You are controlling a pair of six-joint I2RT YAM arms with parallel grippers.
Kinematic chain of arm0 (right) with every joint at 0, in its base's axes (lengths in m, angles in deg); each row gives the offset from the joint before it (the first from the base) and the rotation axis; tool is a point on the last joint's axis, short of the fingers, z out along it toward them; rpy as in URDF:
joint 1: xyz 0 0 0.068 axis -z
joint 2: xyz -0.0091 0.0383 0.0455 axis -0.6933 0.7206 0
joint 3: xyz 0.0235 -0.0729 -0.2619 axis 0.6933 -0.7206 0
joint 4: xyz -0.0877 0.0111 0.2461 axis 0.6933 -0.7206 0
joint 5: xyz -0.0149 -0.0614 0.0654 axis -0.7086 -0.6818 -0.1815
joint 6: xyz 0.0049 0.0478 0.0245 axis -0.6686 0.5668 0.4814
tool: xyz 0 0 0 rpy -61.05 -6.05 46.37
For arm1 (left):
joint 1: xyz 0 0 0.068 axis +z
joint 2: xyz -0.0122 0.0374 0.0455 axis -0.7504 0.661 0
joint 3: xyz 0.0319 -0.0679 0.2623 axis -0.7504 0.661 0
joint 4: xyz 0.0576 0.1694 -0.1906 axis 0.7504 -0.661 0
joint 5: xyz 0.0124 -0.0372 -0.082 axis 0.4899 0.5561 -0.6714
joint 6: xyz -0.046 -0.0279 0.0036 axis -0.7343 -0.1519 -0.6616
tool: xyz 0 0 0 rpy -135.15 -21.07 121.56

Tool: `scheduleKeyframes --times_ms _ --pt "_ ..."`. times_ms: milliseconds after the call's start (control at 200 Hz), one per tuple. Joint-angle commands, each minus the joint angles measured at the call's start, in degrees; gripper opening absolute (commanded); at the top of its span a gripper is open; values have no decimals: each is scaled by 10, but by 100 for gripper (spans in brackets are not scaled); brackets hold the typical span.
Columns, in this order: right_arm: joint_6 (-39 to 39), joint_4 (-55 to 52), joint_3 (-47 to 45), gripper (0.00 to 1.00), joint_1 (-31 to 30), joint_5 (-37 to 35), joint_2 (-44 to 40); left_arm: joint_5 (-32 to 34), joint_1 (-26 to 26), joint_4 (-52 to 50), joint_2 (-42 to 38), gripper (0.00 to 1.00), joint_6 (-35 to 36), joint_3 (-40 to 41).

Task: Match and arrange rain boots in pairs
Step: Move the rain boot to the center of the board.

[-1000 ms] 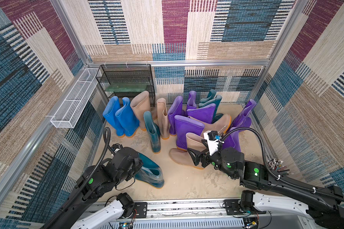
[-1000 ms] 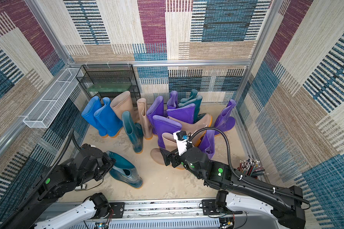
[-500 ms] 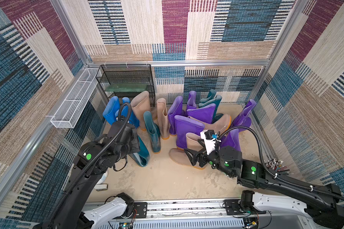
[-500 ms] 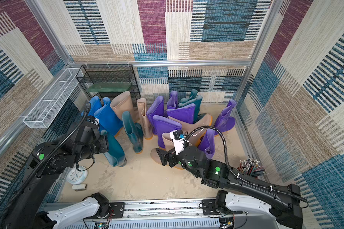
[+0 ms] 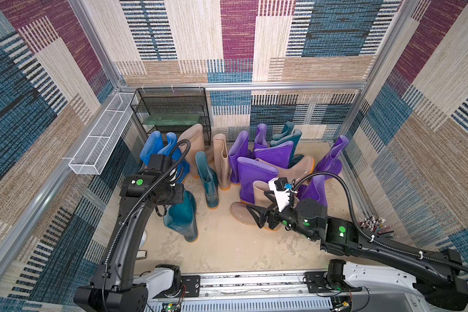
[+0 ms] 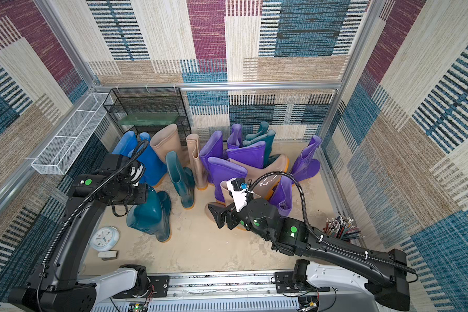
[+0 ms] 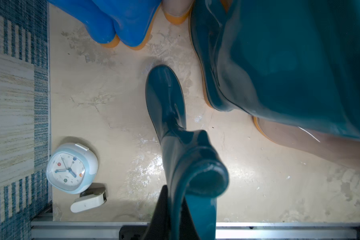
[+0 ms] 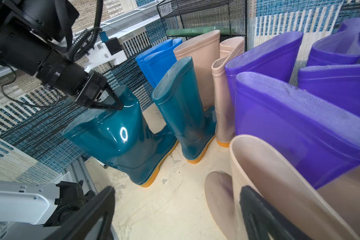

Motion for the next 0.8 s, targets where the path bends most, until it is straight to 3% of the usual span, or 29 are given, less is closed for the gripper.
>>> scheduleKeyframes --times_ms 0,240,536,726,791 --pt "8 35 20 96 -7 8 40 -9 5 29 11 0 30 -16" --pt "9 32 147 95 -13 -30 219 43 5 18 25 0 37 -41" --pt "24 -63 367 95 -5 -73 466 95 6 39 31 0 24 -25" --pt "37 -69 404 100 0 -98 523 96 16 54 34 2 9 -4" --pt "27 -57 404 91 1 -104 528 83 22 67 26 7 5 2"
